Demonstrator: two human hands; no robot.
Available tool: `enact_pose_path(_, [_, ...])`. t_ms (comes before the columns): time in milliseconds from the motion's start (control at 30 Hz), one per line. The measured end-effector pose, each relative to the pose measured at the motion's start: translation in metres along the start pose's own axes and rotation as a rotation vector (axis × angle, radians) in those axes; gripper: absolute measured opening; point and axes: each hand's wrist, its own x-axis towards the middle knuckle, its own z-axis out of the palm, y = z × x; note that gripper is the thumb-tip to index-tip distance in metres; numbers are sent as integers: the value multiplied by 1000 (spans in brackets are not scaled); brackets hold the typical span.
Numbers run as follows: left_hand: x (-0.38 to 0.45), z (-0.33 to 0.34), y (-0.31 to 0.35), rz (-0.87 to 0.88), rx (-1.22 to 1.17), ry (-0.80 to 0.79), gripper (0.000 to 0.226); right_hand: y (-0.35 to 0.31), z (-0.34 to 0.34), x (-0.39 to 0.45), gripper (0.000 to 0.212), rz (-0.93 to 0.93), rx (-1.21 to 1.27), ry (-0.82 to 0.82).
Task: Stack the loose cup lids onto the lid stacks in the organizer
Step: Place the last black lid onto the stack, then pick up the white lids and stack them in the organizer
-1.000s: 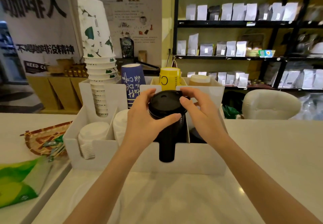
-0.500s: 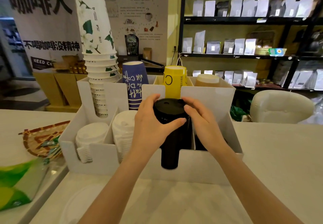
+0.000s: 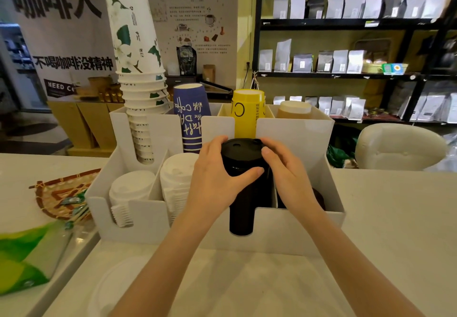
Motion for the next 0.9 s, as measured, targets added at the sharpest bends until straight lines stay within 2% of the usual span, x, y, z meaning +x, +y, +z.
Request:
enact_pose_path(267, [0,-5,1,16,-32,-47,71,0,0,-4,38,-47,-87,-4])
enact_pose_path(433, [-1,-8,0,36,-38,-52,63,5,2,-8,46,-57,-126,-2])
enact_pose_path(667, [-5,-8,3,40,-23,-64,67,-5,-6,-7,41,-41,-121,-48])
enact_pose_path(800, [-12,-13,2,63,18,-70,75,-16,-5,-12,43,-145,-223,40])
enact_pose_path(900, [-24,-30,0,109,19,-27,67,-23,3,-24,37,-232,-224,125])
